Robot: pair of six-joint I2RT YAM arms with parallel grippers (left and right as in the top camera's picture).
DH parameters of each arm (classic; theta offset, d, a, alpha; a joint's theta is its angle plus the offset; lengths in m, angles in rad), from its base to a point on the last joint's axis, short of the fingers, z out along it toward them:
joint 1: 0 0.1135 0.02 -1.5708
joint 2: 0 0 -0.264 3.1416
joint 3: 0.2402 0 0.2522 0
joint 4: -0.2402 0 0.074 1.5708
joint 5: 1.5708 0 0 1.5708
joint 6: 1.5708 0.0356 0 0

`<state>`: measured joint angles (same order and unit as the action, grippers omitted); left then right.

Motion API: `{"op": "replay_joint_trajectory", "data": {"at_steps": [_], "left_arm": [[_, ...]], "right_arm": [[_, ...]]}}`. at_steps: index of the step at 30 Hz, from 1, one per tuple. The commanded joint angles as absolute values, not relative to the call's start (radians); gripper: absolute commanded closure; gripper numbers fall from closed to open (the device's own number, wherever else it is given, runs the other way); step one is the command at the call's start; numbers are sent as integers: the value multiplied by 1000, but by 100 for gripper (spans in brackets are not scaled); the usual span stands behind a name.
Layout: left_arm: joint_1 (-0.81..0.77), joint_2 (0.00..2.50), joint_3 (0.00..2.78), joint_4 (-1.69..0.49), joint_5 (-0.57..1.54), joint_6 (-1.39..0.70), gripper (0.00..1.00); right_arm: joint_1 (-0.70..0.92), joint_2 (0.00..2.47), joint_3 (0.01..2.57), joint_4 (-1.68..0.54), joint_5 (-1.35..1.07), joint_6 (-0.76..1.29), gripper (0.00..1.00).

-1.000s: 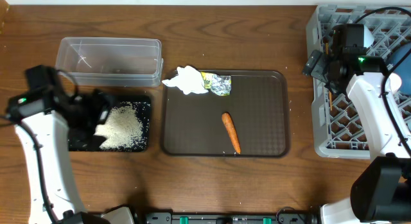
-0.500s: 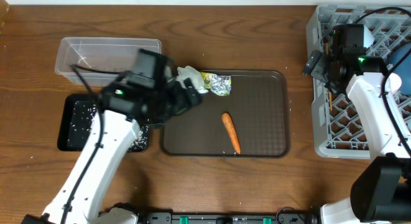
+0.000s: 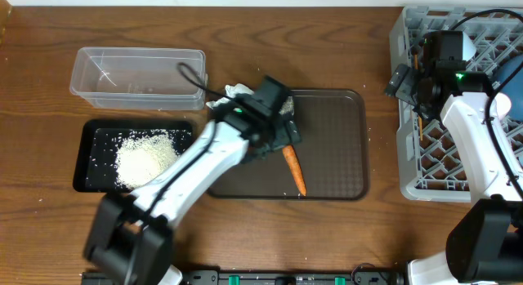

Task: Sort waste into correct bins and load items into the dishwasher rack
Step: 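Reach the left gripper to the carrot on the brown tray and grasp it, then lift the carrot with the left gripper and carry it to the black tray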

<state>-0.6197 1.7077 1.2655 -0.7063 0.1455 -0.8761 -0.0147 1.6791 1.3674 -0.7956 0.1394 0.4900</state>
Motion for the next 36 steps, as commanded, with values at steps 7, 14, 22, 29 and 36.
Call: {"op": "replay_joint_trajectory", "data": {"at_steps": [7, 14, 22, 29, 36], "left_arm": [[-722, 1858, 1274, -659, 3, -945, 2], [-762, 1934, 1274, -629, 7, -1003, 5], [-798, 1980, 1274, -588, 6, -1065, 7], [-798, 1991, 1274, -601, -2, -1068, 19], [-798, 2018, 1274, -618, -36, -1002, 19]], "right_arm": [[-17, 1679, 1365, -797, 153, 503, 1], [-17, 1680, 1365, -797, 153, 503, 1], [-17, 1680, 1365, -797, 153, 503, 1], [-17, 1679, 1365, -797, 153, 503, 1], [-18, 1679, 1365, -797, 153, 503, 1]]}}
